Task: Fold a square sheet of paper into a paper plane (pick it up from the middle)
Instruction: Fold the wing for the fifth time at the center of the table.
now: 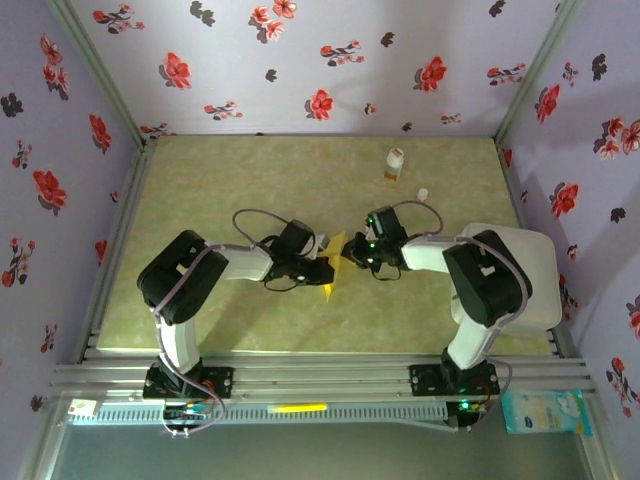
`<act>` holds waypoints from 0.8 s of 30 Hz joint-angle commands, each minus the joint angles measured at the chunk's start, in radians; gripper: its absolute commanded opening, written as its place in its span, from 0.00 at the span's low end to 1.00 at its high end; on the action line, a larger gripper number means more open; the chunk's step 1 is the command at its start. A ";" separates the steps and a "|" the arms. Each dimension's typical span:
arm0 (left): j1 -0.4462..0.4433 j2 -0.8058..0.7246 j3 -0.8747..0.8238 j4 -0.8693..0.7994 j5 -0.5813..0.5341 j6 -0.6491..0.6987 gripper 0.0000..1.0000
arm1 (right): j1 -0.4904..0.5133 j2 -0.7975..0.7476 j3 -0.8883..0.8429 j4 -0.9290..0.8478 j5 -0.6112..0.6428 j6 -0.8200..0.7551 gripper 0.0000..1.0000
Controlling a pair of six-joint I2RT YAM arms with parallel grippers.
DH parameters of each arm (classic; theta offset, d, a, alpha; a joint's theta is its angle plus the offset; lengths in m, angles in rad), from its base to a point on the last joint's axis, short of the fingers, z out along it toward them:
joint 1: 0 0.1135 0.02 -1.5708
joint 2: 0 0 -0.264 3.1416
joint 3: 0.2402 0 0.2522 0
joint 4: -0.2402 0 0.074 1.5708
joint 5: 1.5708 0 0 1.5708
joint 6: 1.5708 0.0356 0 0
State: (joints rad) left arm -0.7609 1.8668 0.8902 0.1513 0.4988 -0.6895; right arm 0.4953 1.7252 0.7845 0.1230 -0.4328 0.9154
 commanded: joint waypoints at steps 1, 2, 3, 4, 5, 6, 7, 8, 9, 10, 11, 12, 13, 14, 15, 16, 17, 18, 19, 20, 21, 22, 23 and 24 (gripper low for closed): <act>0.006 0.008 -0.035 0.013 -0.012 -0.010 0.00 | -0.010 -0.067 -0.032 -0.047 0.041 -0.012 0.16; 0.007 0.007 -0.038 0.016 -0.012 -0.009 0.00 | -0.013 -0.081 -0.042 -0.052 0.053 -0.009 0.17; 0.008 0.007 -0.044 0.024 -0.013 -0.014 0.00 | -0.015 -0.098 -0.056 -0.055 0.068 -0.003 0.18; 0.009 0.006 -0.049 0.033 -0.012 -0.018 0.00 | -0.017 -0.117 -0.074 -0.052 0.082 0.005 0.18; 0.011 0.005 -0.055 0.041 -0.011 -0.021 0.00 | -0.018 -0.134 -0.089 -0.042 0.091 0.013 0.18; 0.012 0.003 -0.062 0.054 -0.008 -0.027 0.00 | -0.020 -0.153 -0.111 -0.017 0.093 0.020 0.18; 0.012 0.003 -0.071 0.068 -0.005 -0.030 0.00 | -0.020 -0.171 -0.133 0.014 0.091 0.028 0.18; 0.014 0.002 -0.077 0.077 -0.005 -0.037 0.00 | -0.020 -0.185 -0.149 0.044 0.087 0.034 0.18; 0.016 0.002 -0.084 0.085 -0.003 -0.042 0.00 | -0.018 -0.195 -0.166 0.087 0.066 0.040 0.16; 0.018 0.001 -0.088 0.093 -0.001 -0.045 0.00 | -0.016 -0.204 -0.185 0.141 0.037 0.047 0.15; 0.020 0.002 -0.091 0.097 0.005 -0.048 0.00 | -0.015 -0.211 -0.202 0.185 0.021 0.054 0.14; 0.021 0.000 -0.098 0.108 0.010 -0.054 0.00 | -0.012 -0.218 -0.224 0.236 0.011 0.058 0.12; 0.024 0.000 -0.105 0.121 0.017 -0.060 0.00 | -0.005 -0.226 -0.246 0.285 0.010 0.059 0.11; 0.027 0.000 -0.110 0.133 0.020 -0.066 0.00 | 0.002 -0.229 -0.262 0.324 0.011 0.055 0.10; 0.030 0.000 -0.115 0.143 0.026 -0.074 0.00 | 0.010 -0.230 -0.283 0.371 0.011 0.048 0.09; 0.035 0.000 -0.121 0.155 0.035 -0.078 0.00 | 0.018 -0.230 -0.297 0.408 0.014 0.043 0.08; 0.037 0.002 -0.127 0.171 0.041 -0.085 0.00 | 0.024 -0.226 -0.304 0.422 0.015 0.039 0.08; 0.043 0.005 -0.134 0.188 0.053 -0.094 0.00 | 0.030 -0.219 -0.303 0.426 0.014 0.032 0.07; 0.047 0.011 -0.134 0.203 0.067 -0.099 0.00 | 0.035 -0.210 -0.298 0.425 0.006 0.028 0.07; 0.050 0.015 -0.136 0.212 0.081 -0.102 0.00 | 0.038 -0.199 -0.291 0.426 -0.005 0.024 0.07; 0.053 0.021 -0.138 0.220 0.089 -0.104 0.00 | 0.041 -0.183 -0.283 0.431 -0.024 0.021 0.07; 0.055 0.025 -0.139 0.224 0.092 -0.106 0.00 | 0.045 -0.170 -0.274 0.440 -0.038 0.020 0.07; 0.058 0.025 -0.141 0.227 0.095 -0.105 0.00 | 0.050 -0.159 -0.269 0.451 -0.050 0.021 0.07; 0.060 0.024 -0.144 0.229 0.099 -0.105 0.00 | 0.056 -0.146 -0.261 0.466 -0.063 0.018 0.06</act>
State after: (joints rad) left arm -0.7189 1.8664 0.7723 0.3958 0.5831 -0.7815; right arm 0.5373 1.5459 0.4965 0.5083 -0.4461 0.9497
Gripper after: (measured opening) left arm 0.047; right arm 0.067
